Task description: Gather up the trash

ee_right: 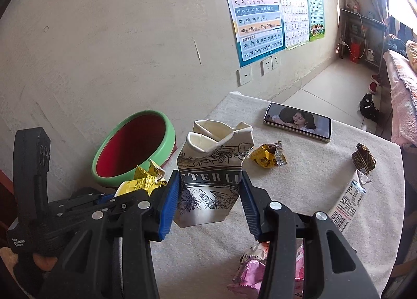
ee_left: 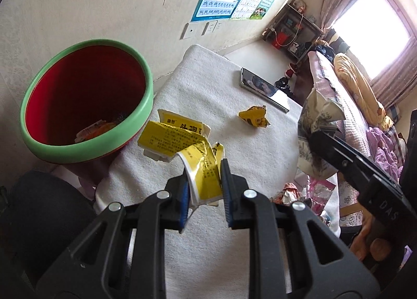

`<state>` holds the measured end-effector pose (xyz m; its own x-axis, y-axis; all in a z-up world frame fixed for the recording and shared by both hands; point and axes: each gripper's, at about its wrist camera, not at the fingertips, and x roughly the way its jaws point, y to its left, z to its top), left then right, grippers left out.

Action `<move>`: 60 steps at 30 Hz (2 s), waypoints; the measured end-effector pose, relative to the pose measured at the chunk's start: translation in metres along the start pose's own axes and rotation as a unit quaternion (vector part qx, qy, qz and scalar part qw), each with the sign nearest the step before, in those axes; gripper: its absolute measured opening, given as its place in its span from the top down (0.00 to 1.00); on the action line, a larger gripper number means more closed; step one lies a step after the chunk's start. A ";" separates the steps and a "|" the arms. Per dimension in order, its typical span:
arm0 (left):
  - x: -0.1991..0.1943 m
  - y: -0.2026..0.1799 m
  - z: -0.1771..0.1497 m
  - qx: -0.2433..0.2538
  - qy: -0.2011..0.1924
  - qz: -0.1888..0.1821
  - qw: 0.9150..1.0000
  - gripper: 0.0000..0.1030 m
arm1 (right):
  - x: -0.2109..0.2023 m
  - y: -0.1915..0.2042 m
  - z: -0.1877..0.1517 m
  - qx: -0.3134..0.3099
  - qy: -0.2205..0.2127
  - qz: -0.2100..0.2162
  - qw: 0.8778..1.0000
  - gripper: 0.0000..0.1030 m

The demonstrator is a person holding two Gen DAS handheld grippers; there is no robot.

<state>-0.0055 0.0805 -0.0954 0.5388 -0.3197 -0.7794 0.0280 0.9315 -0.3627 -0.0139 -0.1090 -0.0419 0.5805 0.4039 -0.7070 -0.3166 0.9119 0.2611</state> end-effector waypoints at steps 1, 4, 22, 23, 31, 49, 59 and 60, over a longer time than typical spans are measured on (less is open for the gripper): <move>-0.002 0.001 0.000 0.000 -0.002 0.002 1.000 0.80 | 0.001 0.001 0.000 -0.001 0.001 0.000 1.000 0.57; -0.005 0.006 0.003 -0.003 -0.008 0.008 1.000 0.80 | 0.005 0.003 -0.002 -0.003 0.007 0.001 1.000 0.57; -0.024 0.061 0.036 -0.047 -0.052 0.049 0.996 0.80 | 0.037 0.040 0.004 -0.036 0.036 0.037 0.998 0.57; -0.024 0.064 0.037 -0.048 -0.053 0.051 0.996 0.80 | 0.038 0.042 0.005 -0.035 0.037 0.041 0.998 0.57; -0.034 0.093 0.045 -0.060 -0.062 0.070 0.994 0.80 | 0.056 0.066 0.018 -0.044 0.045 0.062 0.996 0.57; -0.031 0.142 0.057 -0.093 -0.047 0.091 0.990 0.80 | 0.113 0.107 0.053 -0.023 0.070 0.115 0.991 0.57; -0.021 0.153 0.056 -0.110 -0.033 0.094 0.989 0.80 | 0.137 0.113 0.061 -0.007 0.087 0.120 0.989 0.56; -0.021 0.154 0.056 -0.112 -0.033 0.094 0.989 0.80 | 0.138 0.113 0.061 -0.008 0.087 0.120 0.989 0.56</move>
<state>0.0344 0.2401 -0.1064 0.5710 -0.1258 -0.8113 -0.2612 0.9090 -0.3248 0.0763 0.0547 -0.0694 0.3499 0.5880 -0.7292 -0.4416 0.7901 0.4252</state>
